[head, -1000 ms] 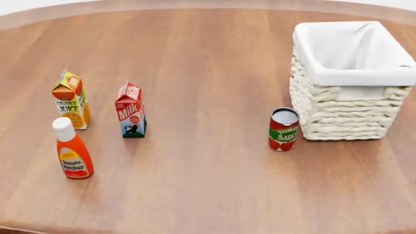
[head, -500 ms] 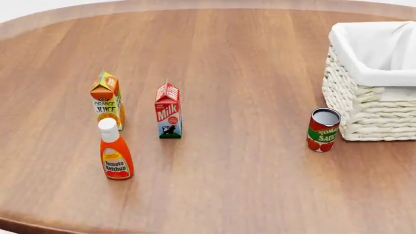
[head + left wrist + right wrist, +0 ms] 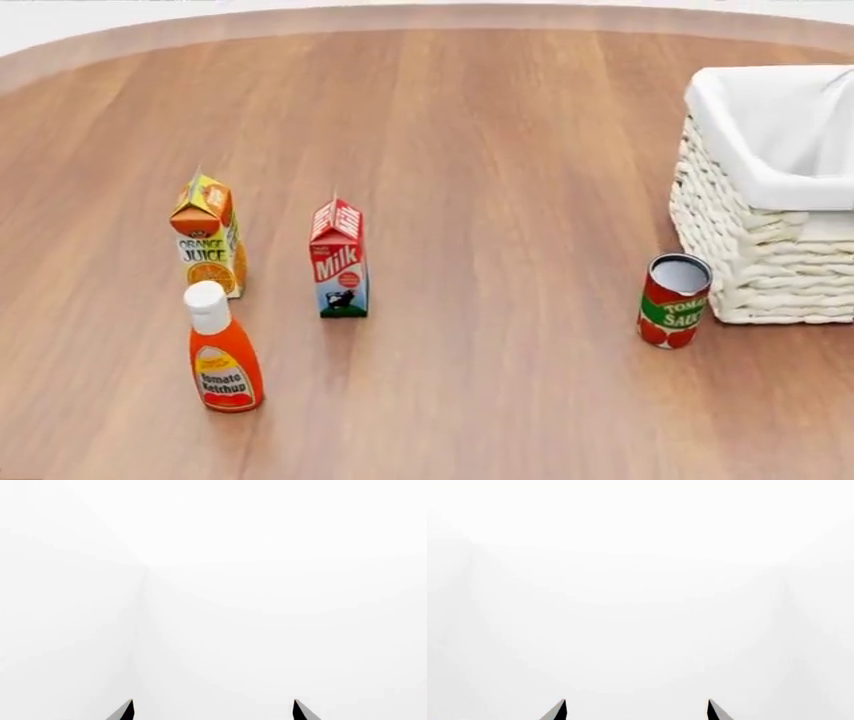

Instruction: Pick the milk and place it in the basket.

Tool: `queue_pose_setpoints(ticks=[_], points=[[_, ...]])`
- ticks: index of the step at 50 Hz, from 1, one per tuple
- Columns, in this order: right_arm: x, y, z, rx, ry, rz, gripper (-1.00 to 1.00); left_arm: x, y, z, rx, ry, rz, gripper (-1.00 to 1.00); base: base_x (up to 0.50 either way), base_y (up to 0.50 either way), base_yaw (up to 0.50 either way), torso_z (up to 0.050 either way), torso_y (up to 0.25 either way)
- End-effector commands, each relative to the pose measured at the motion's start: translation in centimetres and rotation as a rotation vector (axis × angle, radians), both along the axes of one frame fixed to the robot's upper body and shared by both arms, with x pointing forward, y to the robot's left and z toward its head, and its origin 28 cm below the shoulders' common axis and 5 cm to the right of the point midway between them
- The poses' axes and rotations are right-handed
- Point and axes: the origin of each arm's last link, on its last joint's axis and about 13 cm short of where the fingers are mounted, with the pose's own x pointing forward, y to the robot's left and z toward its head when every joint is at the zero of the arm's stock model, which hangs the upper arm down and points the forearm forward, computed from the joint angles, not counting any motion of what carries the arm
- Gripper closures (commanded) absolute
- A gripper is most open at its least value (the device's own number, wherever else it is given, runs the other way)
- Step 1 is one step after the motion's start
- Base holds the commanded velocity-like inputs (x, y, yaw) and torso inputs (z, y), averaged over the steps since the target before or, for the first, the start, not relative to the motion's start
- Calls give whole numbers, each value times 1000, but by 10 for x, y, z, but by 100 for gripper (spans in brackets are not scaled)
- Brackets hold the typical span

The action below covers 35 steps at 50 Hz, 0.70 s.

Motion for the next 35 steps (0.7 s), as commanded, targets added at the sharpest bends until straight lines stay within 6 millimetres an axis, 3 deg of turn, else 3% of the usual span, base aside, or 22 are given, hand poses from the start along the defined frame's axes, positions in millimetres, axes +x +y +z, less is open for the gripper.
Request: queue_pose_setpoints(ticks=[1,35], points=[[-2,-3,-2,4,-20,-7,-100,-2,4,-1,-1,-10,26,-100,500,0,0,0,0],[0,-2,-3,-11,-12,3,-100,-1,5,-1,-2,-7,28,-100,500,0,0,0,1]])
